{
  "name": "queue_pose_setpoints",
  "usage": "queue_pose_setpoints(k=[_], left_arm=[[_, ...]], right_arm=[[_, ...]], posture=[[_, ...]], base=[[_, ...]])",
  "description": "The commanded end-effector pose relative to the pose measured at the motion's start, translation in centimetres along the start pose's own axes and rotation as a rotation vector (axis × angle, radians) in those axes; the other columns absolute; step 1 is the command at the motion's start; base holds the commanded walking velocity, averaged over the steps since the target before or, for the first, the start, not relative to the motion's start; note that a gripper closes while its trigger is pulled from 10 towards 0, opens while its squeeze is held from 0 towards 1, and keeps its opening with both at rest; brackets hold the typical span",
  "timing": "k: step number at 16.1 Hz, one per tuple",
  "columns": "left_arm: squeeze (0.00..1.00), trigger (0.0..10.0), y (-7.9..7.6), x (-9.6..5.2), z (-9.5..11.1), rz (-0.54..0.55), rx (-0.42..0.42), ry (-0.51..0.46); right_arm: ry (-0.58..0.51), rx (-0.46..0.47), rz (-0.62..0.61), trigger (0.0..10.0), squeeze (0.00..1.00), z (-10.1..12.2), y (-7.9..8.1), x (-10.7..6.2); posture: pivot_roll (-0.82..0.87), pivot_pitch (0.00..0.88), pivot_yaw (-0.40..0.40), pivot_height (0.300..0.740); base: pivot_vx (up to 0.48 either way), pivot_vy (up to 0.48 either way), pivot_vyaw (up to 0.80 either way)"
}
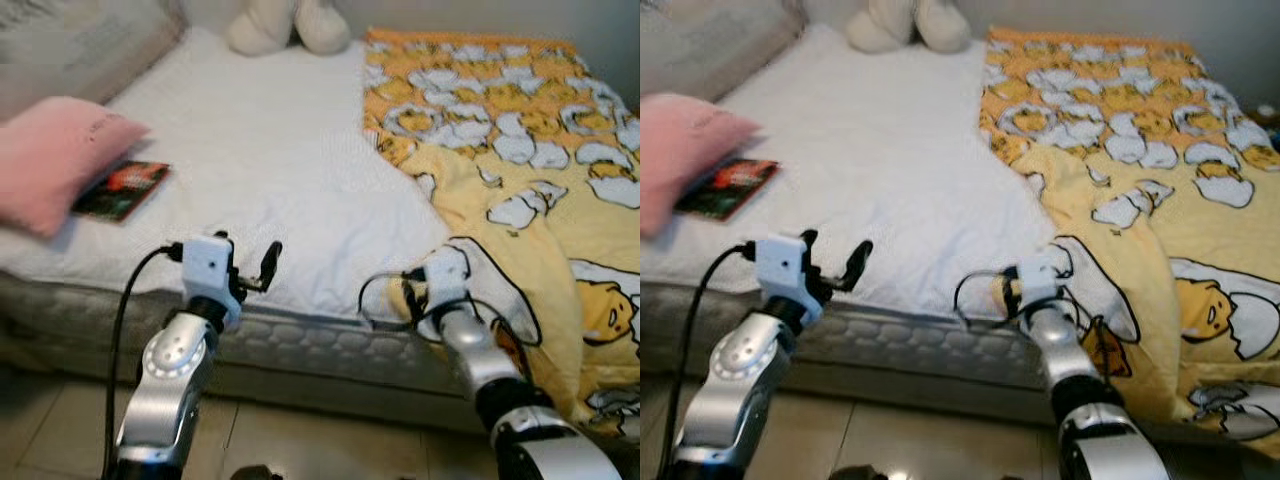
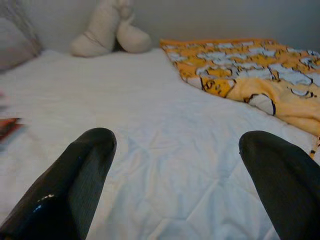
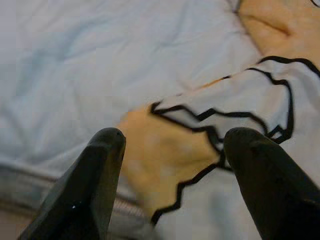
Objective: Clean up the room
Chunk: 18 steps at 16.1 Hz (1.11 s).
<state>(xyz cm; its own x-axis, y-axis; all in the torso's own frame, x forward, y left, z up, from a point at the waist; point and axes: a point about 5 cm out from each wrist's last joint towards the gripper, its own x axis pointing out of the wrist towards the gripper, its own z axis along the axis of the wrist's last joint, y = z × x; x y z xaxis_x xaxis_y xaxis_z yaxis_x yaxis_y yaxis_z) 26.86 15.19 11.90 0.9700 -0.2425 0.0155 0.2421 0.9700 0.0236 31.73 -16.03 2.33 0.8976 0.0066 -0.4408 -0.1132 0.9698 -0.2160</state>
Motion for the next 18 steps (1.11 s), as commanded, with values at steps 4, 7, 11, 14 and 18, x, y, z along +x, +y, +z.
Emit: queue_pose_setpoints(k=[4,7,11,14,18], left_arm=[[0.00,10.0,0.4,-1.0,0.8,-0.022,0.014,0.014],[0.00,10.0,0.6,-0.6,1.4,-0.014,0.047,-0.009],[0.00,10.0,-0.6,0.2,1.2,-0.029,0.029,-0.025],[0.00,10.0,-2.9,0.8,0.6,-0.126,-0.055,-0.025],[0.00,10.0,-3.1,2.4,0.5,-0.147,0.059,0.004]], right_arm=[[-0.001,-0.084,-0.030,10.0,0.00,0.2,0.7,0.4],[-0.363,0.247,-0.174,10.0,0.00,4.5,-1.8,-0.7],[-0.576,0.169,-0.210,10.0,0.00,5.2,-2.1,-6.3],[-0.617,0.110,-0.139,10.0,0.00,4.6,-2.1,-8.1],[-0.535,0.132,-0.139,10.0,0.00,4.4,-2.4,-7.1]], posture=[[0.13,0.076,0.053,0.715],[0.12,0.046,0.028,0.715],[0.05,0.000,-0.013,0.715],[0.00,0.000,-0.017,0.715],[-0.02,0.000,0.001,0.715]], base=[[0.000,0.000,0.00],[0.000,0.000,0.00],[0.000,0.000,0.00],[0.000,0.160,-0.68],[0.000,0.235,-0.32]])
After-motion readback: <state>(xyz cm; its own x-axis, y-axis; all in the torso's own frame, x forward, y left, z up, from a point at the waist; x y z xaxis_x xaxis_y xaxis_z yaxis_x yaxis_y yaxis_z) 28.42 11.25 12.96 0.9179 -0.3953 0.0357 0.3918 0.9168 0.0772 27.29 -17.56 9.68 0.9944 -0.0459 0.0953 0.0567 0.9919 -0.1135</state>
